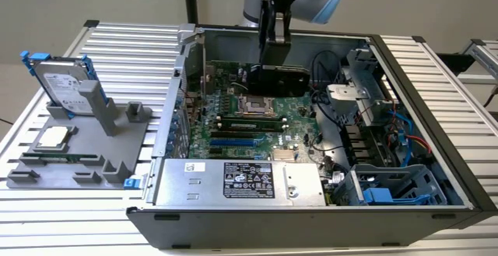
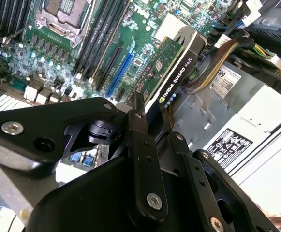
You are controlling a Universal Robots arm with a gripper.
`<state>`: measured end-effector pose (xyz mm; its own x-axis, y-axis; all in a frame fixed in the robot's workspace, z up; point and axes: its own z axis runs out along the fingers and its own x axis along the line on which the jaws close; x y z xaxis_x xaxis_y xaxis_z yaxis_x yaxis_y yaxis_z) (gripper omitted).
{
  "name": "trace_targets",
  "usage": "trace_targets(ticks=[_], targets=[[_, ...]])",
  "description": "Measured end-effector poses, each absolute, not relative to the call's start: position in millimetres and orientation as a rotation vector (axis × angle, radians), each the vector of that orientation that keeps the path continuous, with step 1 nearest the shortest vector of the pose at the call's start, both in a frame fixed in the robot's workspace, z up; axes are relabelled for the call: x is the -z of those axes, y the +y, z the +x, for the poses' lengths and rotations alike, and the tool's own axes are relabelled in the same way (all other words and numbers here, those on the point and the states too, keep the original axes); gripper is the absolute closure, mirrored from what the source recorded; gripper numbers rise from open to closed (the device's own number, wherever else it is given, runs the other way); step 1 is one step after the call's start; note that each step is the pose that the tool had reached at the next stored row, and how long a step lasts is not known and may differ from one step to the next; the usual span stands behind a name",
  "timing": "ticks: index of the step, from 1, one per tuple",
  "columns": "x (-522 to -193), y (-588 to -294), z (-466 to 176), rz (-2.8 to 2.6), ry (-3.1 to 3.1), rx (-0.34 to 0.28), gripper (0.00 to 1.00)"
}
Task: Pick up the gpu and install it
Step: 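Insert the gpu into the slot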
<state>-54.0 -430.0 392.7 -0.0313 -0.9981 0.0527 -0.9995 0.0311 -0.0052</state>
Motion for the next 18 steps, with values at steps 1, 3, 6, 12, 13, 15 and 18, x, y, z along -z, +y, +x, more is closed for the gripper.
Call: trace_targets(ticks=[1, 3, 6, 12, 13, 15, 18], targets=[[-392.1, -429.9, -54.0, 2.162, -2.231, -0.063, 1.00], [-391.1, -429.7, -54.0, 2.162, -2.230, -0.064, 1.00], [-389.5, -429.5, -54.0, 2.161, -2.230, -0.066, 1.00], [-385.9, -429.0, -54.0, 2.160, -2.229, -0.068, 1.00], [-385.3, -429.0, -54.0, 2.160, -2.228, -0.068, 1.00], [-384.2, -428.8, -54.0, 2.159, -2.228, -0.069, 1.00], [-382.3, -428.6, -54.0, 2.159, -2.227, -0.071, 1.00]])
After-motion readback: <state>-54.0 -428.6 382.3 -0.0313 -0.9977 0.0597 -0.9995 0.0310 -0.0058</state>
